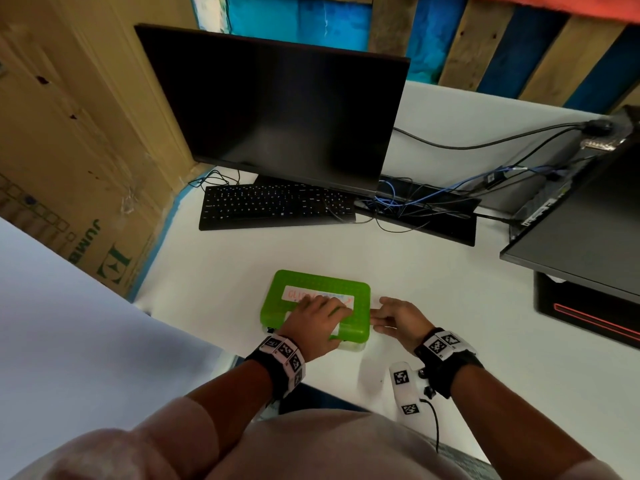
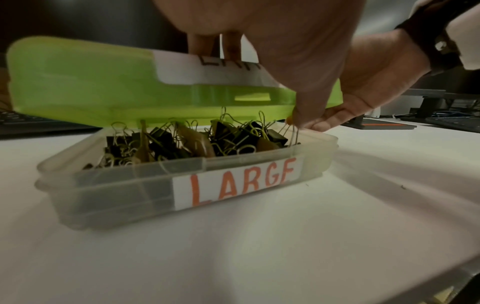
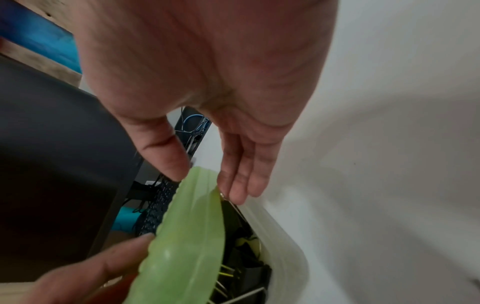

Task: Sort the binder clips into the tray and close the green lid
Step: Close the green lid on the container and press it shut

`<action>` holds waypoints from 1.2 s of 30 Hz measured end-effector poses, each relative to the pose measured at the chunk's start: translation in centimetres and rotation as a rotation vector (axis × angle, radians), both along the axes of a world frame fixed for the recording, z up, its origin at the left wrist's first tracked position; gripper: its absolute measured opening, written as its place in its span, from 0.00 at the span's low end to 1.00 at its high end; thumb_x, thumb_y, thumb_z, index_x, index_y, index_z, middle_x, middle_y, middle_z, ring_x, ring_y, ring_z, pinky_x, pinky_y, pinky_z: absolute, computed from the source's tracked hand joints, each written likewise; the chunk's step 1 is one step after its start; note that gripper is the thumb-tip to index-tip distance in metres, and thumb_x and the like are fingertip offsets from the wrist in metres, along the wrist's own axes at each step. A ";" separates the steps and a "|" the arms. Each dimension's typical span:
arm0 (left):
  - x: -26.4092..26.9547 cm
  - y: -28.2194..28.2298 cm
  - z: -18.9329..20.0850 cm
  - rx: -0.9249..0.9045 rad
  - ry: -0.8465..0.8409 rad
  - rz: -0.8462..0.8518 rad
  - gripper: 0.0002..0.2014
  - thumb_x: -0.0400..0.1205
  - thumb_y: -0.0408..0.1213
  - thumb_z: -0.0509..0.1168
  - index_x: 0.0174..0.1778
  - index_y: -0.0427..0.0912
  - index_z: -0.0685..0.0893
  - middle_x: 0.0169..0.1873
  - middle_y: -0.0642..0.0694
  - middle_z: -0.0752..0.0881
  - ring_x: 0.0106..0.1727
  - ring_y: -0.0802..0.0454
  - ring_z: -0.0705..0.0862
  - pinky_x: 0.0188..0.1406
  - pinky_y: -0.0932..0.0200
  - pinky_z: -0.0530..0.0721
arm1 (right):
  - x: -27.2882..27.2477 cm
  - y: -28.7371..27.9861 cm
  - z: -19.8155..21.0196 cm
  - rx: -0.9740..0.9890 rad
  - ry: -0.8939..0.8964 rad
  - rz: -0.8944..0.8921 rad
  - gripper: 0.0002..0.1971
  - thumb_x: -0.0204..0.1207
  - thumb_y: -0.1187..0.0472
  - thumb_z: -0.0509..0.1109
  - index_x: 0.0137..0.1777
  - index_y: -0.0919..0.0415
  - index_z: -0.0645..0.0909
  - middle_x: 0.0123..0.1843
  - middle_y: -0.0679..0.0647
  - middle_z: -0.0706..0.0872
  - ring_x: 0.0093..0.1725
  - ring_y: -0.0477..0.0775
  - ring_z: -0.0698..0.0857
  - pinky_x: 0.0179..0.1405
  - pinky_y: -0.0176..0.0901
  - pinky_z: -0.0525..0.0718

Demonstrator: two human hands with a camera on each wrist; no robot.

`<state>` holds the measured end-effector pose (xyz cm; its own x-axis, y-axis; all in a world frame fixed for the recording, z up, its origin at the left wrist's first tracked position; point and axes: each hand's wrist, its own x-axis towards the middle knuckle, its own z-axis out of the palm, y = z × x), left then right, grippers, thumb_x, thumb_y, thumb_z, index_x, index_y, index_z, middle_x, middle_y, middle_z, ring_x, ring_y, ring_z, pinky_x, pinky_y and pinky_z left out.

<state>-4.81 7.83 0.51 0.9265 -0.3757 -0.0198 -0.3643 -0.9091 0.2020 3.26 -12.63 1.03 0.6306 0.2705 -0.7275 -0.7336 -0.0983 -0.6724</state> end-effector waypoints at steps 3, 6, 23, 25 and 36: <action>0.3 -0.2 0.4 -0.021 -0.018 0.022 0.29 0.64 0.53 0.70 0.61 0.52 0.75 0.55 0.52 0.83 0.53 0.47 0.84 0.50 0.42 0.86 | -0.2 0.3 0.1 0.006 0.023 0.025 0.21 0.75 0.74 0.64 0.68 0.66 0.69 0.56 0.64 0.87 0.47 0.53 0.86 0.51 0.43 0.82; 0.7 -0.3 0.8 -0.031 -0.011 0.025 0.28 0.65 0.53 0.71 0.61 0.52 0.76 0.55 0.51 0.83 0.52 0.46 0.84 0.50 0.43 0.85 | -0.3 0.8 0.2 -0.020 0.019 0.014 0.20 0.76 0.76 0.62 0.67 0.65 0.68 0.43 0.59 0.85 0.40 0.53 0.83 0.45 0.42 0.81; -0.4 2.0 0.8 -0.169 0.361 0.086 0.39 0.67 0.47 0.76 0.72 0.55 0.66 0.71 0.56 0.71 0.72 0.54 0.70 0.70 0.52 0.75 | -2.0 1.4 -0.9 -0.557 -1.206 1.142 0.47 0.64 0.38 0.74 0.79 0.48 0.55 0.81 0.48 0.60 0.78 0.48 0.60 0.79 0.45 0.53; -1.2 3.7 0.2 -0.082 0.282 0.042 0.40 0.66 0.44 0.78 0.73 0.53 0.66 0.72 0.53 0.71 0.76 0.52 0.67 0.78 0.46 0.64 | -2.6 2.6 -1.4 -0.643 -1.263 1.239 0.50 0.64 0.38 0.73 0.81 0.48 0.49 0.83 0.48 0.55 0.81 0.50 0.56 0.81 0.55 0.50; -2.5 5.3 -0.5 0.093 0.063 -0.006 0.39 0.57 0.35 0.79 0.65 0.48 0.74 0.58 0.47 0.85 0.65 0.48 0.83 0.63 0.38 0.81 | -4.4 7.0 -1.1 -1.025 -1.543 1.331 0.22 0.58 0.55 0.68 0.54 0.60 0.84 0.49 0.56 0.88 0.52 0.58 0.88 0.46 0.64 0.87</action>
<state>-7.35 13.16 0.04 0.9202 -0.3749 -0.1129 -0.3589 -0.9229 0.1396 -1.17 -5.67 -0.04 0.5036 0.8504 -0.1527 0.8639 -0.4938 0.0993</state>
